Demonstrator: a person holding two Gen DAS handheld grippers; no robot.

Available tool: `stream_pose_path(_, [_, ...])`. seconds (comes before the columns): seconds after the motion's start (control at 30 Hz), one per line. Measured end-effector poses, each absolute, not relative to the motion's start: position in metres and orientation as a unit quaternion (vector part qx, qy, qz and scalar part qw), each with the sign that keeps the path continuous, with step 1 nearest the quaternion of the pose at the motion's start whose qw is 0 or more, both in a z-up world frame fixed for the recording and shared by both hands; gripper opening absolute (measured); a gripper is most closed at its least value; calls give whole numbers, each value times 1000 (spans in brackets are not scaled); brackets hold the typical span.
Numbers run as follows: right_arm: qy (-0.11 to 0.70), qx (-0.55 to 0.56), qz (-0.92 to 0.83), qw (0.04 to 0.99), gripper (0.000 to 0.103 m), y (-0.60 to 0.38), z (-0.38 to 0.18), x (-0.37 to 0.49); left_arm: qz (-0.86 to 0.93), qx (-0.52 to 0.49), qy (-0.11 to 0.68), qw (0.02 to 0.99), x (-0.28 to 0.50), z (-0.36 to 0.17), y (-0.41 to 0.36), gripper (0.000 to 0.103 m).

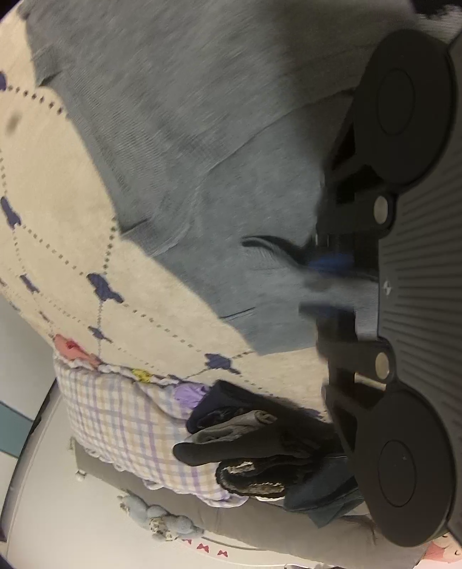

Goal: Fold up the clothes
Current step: 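Hold the side edge with the left gripper while the right gripper grasps beside it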

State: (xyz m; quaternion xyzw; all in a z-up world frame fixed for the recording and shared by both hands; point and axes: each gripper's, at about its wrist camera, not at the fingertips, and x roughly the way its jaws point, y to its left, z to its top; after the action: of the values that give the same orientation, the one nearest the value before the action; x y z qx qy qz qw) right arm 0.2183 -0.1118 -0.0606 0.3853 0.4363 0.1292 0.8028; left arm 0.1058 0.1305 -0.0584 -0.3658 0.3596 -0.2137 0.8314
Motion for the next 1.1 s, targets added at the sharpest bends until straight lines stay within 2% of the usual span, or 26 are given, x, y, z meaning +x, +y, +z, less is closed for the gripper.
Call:
stream_pose_path(0.33, [358,278,106,885,4,-138,-19,197,-266,-391,341,813,109,-58,98,6])
stream_pose_path(0.77, [342,240,56,907,4,-167,-31,177,-294,-361,390,794,113,-74,65,6])
stream_pose_path(1.1, [293,234,41,926,4,-176,-39,151,-310,-325,414,792,114,-74,57,6])
